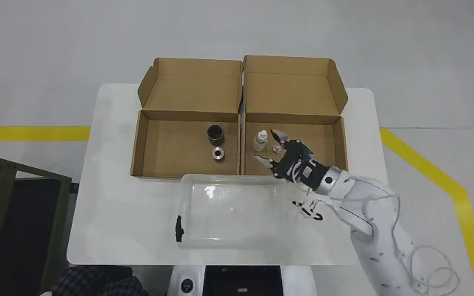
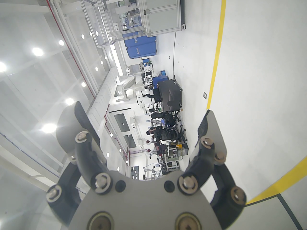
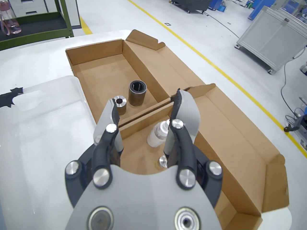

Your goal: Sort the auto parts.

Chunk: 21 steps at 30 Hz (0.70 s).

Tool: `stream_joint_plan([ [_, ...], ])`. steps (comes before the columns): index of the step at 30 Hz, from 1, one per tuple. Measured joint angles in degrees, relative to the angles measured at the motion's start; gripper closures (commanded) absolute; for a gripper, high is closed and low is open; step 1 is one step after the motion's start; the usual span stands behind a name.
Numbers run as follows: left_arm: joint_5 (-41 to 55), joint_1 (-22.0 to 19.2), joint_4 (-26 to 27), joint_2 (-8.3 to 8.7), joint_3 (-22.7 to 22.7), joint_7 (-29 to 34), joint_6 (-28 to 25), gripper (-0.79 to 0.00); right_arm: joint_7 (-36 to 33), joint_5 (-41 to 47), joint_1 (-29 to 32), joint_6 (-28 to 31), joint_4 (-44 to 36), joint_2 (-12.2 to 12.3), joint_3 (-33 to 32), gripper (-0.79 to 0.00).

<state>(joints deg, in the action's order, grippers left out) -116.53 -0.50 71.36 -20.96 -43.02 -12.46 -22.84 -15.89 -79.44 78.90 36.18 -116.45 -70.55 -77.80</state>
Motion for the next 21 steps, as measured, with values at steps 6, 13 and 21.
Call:
stream_joint_plan([
  [6, 0.0, 0.0, 0.0, 0.00, 0.0, 0.0, 0.0, -0.785, 6.0, -1.3, 7.9, -0.6, -1.5, 1.1, -8.3, -0.536],
  [13, 0.0, 0.0, 0.0, 0.00, 0.0, 0.0, 0.0, -0.785, 13.0, -2.2, 16.7, -1.7, -2.7, 1.8, -16.7, -0.745],
  [21, 0.0, 0.0, 0.0, 0.00, 0.0, 0.0, 0.0, -0.785, 20.7, -2.9, 24.9, -2.1, -2.4, 2.3, -23.4, -0.785],
])
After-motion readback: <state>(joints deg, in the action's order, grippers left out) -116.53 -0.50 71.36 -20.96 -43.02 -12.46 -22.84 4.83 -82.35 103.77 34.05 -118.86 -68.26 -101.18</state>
